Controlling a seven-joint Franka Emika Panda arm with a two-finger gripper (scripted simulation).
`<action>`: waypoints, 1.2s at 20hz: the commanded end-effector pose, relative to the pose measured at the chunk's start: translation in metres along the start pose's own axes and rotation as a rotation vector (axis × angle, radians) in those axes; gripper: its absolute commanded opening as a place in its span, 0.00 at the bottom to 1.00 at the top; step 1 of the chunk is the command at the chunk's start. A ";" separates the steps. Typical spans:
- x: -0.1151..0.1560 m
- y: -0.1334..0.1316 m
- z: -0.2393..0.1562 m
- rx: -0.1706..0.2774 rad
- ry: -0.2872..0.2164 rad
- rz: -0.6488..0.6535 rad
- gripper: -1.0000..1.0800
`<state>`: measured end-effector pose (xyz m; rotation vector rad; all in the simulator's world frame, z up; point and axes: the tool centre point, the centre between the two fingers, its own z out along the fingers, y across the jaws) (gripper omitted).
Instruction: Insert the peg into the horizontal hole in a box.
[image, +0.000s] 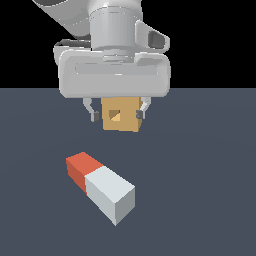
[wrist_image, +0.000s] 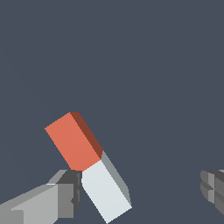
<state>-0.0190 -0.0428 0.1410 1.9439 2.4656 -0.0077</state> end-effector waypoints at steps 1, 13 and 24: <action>-0.006 -0.005 0.006 0.000 0.000 -0.054 0.96; -0.039 -0.022 0.037 -0.003 0.002 -0.311 0.96; -0.068 -0.028 0.061 -0.004 0.004 -0.509 0.96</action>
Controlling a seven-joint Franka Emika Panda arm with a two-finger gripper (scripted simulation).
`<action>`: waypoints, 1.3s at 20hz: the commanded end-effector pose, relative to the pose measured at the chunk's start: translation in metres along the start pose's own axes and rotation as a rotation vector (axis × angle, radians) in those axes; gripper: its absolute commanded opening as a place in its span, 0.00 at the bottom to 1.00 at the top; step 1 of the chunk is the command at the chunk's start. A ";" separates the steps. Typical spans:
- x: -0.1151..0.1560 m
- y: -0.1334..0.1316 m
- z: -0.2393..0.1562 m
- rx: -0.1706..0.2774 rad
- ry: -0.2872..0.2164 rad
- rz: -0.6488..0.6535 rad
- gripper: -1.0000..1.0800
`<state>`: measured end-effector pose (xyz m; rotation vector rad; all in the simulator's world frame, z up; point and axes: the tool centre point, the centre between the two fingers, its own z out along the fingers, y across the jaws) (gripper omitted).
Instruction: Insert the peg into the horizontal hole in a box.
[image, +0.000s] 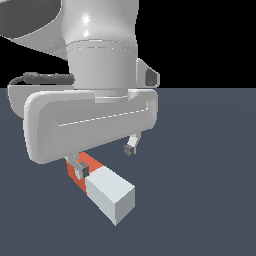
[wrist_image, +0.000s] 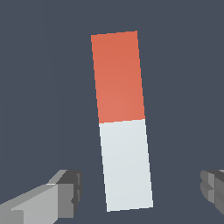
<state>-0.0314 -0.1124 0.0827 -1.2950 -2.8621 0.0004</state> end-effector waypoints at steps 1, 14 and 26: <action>-0.004 -0.002 0.004 -0.001 0.000 -0.035 0.96; -0.011 -0.006 0.012 0.000 0.000 -0.088 0.96; -0.011 -0.006 0.057 0.000 0.000 -0.092 0.96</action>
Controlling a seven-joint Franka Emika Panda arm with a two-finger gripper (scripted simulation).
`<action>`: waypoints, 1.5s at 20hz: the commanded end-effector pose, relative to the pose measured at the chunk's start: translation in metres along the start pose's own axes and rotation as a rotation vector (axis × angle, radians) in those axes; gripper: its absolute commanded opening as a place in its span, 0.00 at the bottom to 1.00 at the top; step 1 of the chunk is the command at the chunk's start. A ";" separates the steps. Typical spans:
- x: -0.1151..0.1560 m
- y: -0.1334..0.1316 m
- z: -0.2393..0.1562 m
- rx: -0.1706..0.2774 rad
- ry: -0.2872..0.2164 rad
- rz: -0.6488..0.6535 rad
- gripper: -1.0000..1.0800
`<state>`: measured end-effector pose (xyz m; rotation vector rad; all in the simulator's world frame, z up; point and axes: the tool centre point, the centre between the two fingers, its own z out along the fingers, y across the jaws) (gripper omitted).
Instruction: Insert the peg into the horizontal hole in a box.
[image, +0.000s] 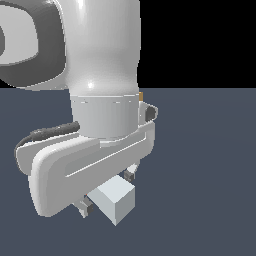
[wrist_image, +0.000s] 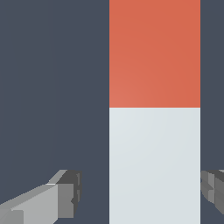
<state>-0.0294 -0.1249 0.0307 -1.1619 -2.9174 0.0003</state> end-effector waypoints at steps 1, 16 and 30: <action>-0.001 0.000 0.007 -0.001 -0.001 0.000 0.96; -0.001 0.001 0.008 -0.001 -0.001 0.000 0.00; 0.033 0.004 0.002 -0.001 -0.001 0.128 0.00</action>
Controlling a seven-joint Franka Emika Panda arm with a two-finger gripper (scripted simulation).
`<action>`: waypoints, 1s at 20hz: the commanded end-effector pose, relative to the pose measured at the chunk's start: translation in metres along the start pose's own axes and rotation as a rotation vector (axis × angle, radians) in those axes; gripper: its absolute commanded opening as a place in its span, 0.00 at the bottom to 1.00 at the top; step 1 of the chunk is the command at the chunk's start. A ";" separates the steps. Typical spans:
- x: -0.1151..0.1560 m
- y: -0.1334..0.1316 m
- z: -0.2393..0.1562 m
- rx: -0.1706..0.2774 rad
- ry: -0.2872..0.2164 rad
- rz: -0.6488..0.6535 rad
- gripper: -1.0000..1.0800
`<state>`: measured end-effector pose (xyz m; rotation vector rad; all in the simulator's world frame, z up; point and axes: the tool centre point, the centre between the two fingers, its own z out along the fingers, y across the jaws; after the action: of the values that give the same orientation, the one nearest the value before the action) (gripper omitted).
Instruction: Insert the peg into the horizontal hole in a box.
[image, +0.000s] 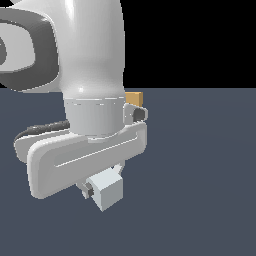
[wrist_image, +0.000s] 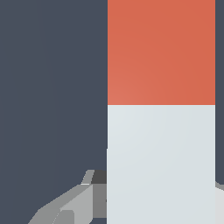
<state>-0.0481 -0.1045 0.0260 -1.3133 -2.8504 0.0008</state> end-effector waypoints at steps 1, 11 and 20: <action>0.010 0.001 -0.003 -0.002 -0.002 0.039 0.00; 0.062 0.010 -0.013 -0.003 -0.002 0.240 0.00; 0.105 0.026 -0.021 -0.003 -0.002 0.413 0.00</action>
<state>-0.0953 -0.0148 0.0448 -1.8324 -2.5488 0.0016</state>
